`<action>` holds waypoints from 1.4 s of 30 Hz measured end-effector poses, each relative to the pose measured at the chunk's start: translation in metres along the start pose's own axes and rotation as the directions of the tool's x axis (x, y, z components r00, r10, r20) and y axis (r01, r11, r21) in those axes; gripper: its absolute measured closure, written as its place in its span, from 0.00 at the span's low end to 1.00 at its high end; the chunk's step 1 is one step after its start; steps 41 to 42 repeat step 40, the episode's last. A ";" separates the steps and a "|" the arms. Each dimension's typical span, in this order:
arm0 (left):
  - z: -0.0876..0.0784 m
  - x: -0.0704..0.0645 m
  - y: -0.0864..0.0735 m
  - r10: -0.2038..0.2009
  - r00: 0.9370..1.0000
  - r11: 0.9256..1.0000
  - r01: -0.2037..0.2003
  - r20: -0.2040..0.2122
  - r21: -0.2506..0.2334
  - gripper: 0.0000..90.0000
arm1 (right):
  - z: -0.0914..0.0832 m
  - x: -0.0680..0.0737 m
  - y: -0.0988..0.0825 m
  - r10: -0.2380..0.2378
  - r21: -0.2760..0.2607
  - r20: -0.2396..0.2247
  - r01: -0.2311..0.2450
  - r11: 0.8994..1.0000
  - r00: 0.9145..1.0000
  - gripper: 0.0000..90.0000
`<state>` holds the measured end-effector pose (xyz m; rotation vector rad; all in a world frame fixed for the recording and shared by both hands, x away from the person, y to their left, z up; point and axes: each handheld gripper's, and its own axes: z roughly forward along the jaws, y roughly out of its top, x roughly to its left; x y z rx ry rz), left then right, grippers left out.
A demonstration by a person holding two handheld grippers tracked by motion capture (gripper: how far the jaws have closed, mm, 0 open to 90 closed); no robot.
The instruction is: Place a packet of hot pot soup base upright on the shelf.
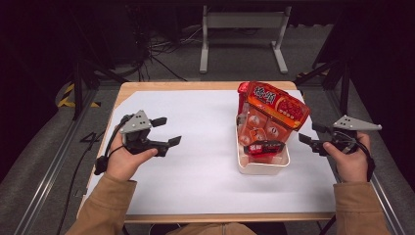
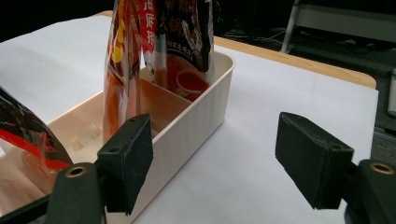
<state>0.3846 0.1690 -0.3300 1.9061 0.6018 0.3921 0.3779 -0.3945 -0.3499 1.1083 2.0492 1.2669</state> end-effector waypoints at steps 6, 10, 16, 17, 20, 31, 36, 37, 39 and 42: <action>-0.022 0.016 -0.015 -0.019 0.995 1.000 0.019 -0.095 0.001 0.22 | 0.000 0.000 0.000 0.000 -0.001 -0.002 0.000 1.000 1.000 0.31; -0.029 0.022 -0.022 -0.034 0.994 0.999 0.033 -0.103 -0.012 0.22 | 0.000 -0.001 0.000 0.000 -0.004 -0.004 0.000 1.000 1.000 0.31; -0.032 0.034 -0.036 -0.066 0.992 0.998 0.064 -0.111 -0.022 0.22 | 0.000 -0.001 0.000 -0.005 -0.009 -0.006 0.005 1.000 1.000 0.31; -0.032 0.036 -0.037 -0.076 0.991 0.997 0.074 -0.109 -0.025 0.22 | 0.000 -0.001 0.000 -0.005 -0.009 -0.006 0.005 1.000 1.000 0.31; -0.034 0.043 -0.042 -0.096 0.986 0.995 0.094 -0.133 -0.020 0.22 | -0.001 -0.001 -0.001 -0.006 -0.013 -0.005 0.006 1.000 1.000 0.31; -0.043 0.066 -0.065 -0.199 0.958 0.980 0.195 -0.205 -0.042 0.22 | 0.001 -0.002 -0.002 -0.007 -0.009 0.002 0.007 1.000 1.000 0.29; -0.048 0.070 -0.068 -0.227 0.953 0.973 0.216 -0.200 -0.078 0.22 | 0.001 -0.003 -0.002 -0.007 -0.014 0.005 0.007 1.000 1.000 0.29; -0.049 0.070 -0.068 -0.233 0.954 0.972 0.220 -0.191 -0.088 0.22 | 0.002 -0.003 -0.002 -0.007 -0.013 0.004 0.007 1.000 1.000 0.29; -0.050 0.070 -0.068 -0.232 0.953 0.972 0.218 -0.193 -0.091 0.22 | 0.002 -0.003 -0.002 -0.008 -0.012 0.005 0.008 1.000 1.000 0.29; -0.050 0.070 -0.068 -0.232 0.953 0.972 0.218 -0.193 -0.091 0.22 | 0.002 -0.003 -0.002 -0.008 -0.011 0.004 0.008 1.000 1.000 0.29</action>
